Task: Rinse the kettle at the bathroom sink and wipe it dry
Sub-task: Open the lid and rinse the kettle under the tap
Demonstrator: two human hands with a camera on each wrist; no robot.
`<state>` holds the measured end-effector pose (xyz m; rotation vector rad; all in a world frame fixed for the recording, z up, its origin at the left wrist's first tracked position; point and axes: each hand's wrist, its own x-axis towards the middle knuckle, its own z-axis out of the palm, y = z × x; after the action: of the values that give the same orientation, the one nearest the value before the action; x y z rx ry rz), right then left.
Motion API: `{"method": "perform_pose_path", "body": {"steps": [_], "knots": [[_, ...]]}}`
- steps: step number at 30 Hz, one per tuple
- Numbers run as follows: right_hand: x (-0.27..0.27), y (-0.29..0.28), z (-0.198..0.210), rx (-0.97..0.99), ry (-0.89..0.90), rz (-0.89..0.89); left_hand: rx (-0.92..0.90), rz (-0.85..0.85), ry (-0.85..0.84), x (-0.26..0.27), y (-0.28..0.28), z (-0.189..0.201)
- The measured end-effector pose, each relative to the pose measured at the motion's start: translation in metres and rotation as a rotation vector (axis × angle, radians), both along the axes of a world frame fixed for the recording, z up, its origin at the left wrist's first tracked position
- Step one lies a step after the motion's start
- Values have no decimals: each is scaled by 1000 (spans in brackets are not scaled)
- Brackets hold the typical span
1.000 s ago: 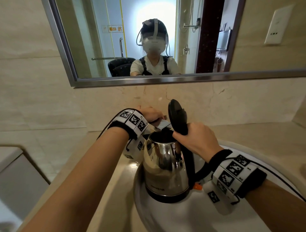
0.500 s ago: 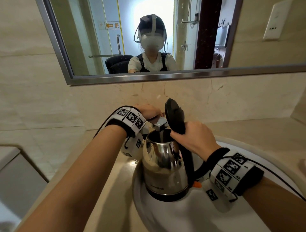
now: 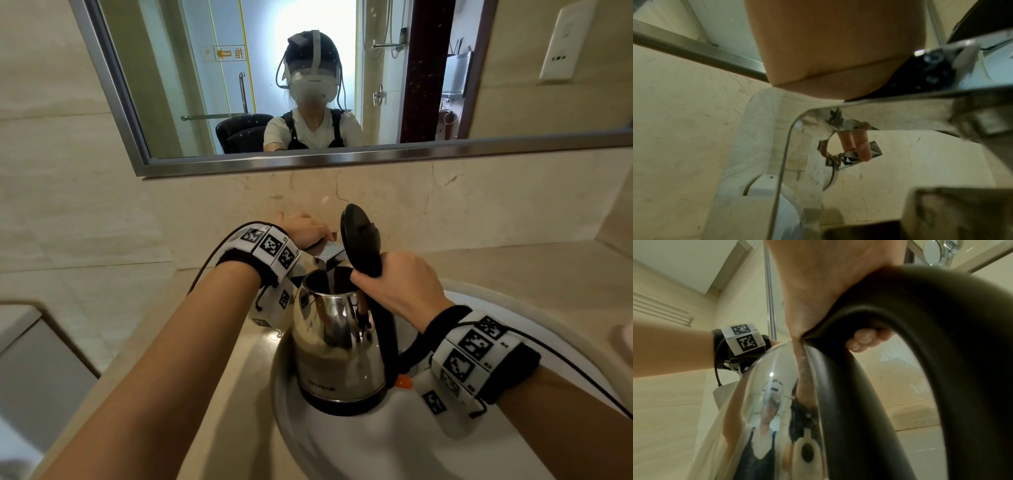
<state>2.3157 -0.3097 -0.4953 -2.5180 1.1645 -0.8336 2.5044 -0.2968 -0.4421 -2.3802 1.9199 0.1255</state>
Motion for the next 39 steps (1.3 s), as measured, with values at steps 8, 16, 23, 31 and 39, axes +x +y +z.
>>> {"method": "perform_pose_path", "body": {"steps": [8,16,23,31,39], "knots": [[-3,7,-1,22,-6,-17,-782,116,658,8,38,-9],[1,17,6,20,-12,-65,-801,494,1305,-7,89,-59],[0,18,5,41,-31,-121,-679,545,1683,-25,89,-95],[5,17,1,16,-10,-145,-613,523,1816,-30,81,-111],[6,14,8,-67,17,-104,-660,397,1824,-20,69,-122]]}}
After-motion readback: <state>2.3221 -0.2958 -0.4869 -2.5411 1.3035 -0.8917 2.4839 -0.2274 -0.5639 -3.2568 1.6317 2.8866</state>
